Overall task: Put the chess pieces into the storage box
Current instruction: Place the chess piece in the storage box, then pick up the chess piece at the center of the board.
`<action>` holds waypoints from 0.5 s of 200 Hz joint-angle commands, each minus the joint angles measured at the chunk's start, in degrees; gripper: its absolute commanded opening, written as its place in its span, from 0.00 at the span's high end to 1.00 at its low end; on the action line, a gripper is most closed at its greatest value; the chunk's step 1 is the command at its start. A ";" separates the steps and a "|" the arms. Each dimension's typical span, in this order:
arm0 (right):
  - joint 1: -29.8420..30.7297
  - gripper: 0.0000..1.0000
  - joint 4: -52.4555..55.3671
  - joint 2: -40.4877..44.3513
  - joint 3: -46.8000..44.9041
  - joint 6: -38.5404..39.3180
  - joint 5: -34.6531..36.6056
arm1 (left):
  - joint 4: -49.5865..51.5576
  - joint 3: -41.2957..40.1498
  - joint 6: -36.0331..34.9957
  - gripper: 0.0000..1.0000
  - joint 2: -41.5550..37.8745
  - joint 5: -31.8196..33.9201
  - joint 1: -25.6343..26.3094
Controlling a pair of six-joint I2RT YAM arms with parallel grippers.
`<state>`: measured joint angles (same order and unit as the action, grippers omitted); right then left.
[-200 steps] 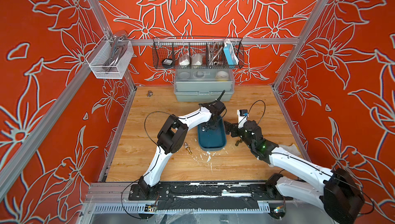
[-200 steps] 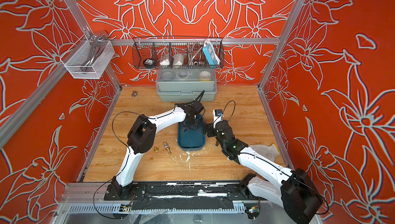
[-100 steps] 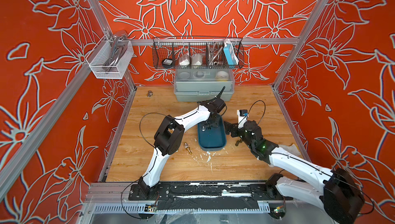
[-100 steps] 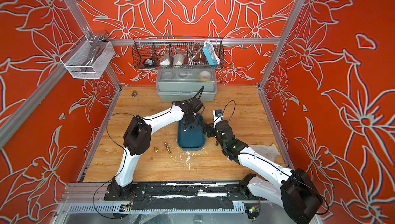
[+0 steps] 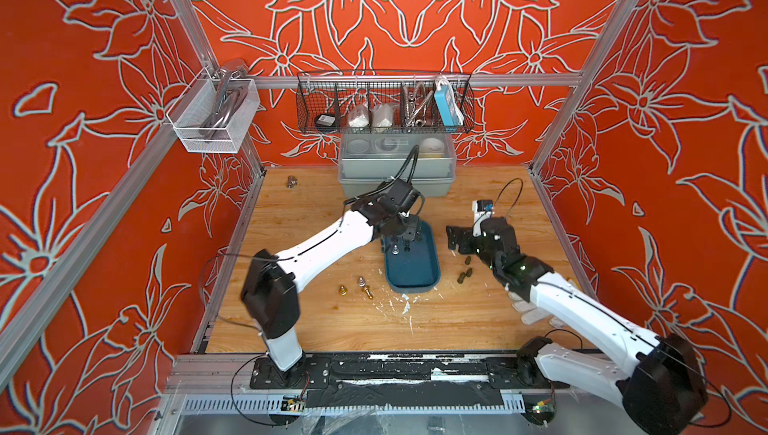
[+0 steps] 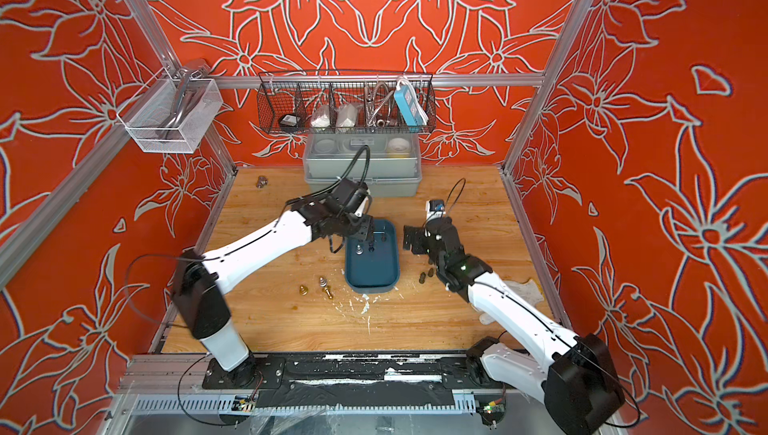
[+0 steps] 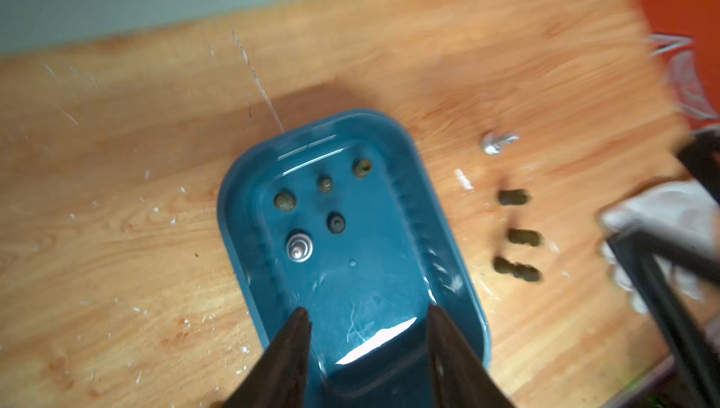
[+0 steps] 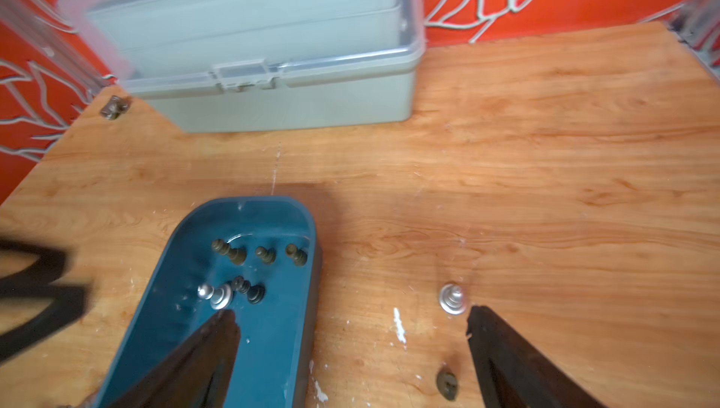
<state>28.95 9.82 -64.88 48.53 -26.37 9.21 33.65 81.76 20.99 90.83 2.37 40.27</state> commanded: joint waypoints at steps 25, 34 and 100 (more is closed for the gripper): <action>-9.06 0.10 25.70 -10.97 14.43 -3.19 -4.03 | -20.21 -23.87 -2.58 0.41 -17.92 -7.31 0.09; -10.22 0.12 27.52 -13.18 15.90 -2.86 -4.63 | -21.19 -27.13 -2.48 0.41 -20.53 -8.29 0.09; -9.87 0.34 38.87 -19.95 16.27 1.30 -5.99 | -17.85 -41.33 -5.01 0.40 -35.93 -12.73 0.16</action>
<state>18.41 42.52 -84.86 65.82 -26.72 4.10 15.40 42.13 18.35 58.65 -8.80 40.29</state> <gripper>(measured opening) 0.681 0.596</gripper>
